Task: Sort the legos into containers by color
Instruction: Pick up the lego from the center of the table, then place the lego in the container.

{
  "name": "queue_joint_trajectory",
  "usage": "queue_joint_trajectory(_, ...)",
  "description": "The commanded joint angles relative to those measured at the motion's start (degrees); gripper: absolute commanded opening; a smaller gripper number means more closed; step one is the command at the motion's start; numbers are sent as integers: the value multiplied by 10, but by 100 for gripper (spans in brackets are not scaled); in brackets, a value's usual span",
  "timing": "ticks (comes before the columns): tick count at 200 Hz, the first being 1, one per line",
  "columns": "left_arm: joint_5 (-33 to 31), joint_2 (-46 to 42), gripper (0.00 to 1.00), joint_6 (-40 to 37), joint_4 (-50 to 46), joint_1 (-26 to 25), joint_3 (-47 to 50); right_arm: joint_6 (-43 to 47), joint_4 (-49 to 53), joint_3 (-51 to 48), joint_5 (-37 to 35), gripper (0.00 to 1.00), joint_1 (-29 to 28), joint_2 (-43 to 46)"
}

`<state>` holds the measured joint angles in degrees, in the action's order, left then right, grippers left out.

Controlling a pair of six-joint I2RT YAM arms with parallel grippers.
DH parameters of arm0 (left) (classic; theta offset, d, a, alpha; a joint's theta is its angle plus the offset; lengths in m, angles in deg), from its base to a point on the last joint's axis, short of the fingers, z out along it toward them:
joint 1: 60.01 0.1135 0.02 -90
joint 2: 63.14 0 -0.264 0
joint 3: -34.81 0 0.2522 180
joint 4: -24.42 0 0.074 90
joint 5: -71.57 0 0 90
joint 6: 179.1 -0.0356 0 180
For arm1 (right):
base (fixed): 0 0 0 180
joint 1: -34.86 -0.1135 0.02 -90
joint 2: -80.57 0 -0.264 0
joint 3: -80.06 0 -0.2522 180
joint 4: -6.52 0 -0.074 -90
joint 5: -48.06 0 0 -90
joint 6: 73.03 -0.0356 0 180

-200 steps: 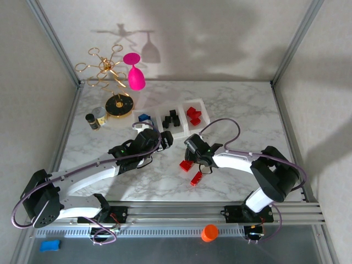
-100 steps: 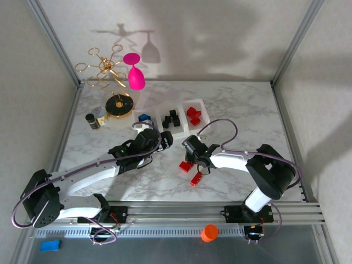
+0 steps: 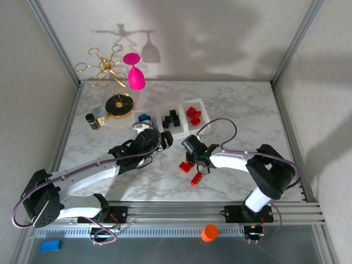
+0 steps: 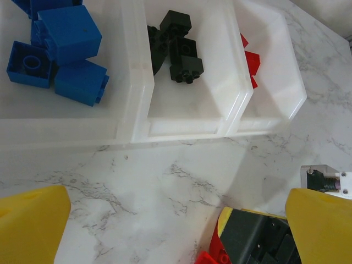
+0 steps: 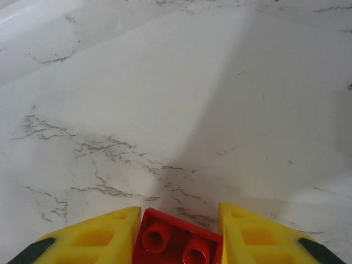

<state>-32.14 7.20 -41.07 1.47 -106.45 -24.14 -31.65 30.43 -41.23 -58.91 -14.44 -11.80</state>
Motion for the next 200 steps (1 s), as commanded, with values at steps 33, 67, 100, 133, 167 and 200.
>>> queue_joint_trajectory(33,-19,-1,100,-7,-10,-6,-18,45,33,44,-20,28,21,27)
queue_joint_trajectory(67,-29,2,100,-12,-16,-6,-34,79,34,73,-17,27,57,32)
queue_joint_trajectory(100,-32,9,100,-21,-2,2,-47,124,15,116,-29,27,93,31)
queue_joint_trajectory(133,-28,31,100,-29,12,20,-73,181,-7,190,-30,28,145,-20)
queue_joint_trajectory(167,-20,58,100,-40,22,36,-103,224,-31,273,-18,28,176,-104)
queue_joint_trajectory(200,-11,81,100,-50,23,48,-128,262,-41,346,-25,33,190,-175)
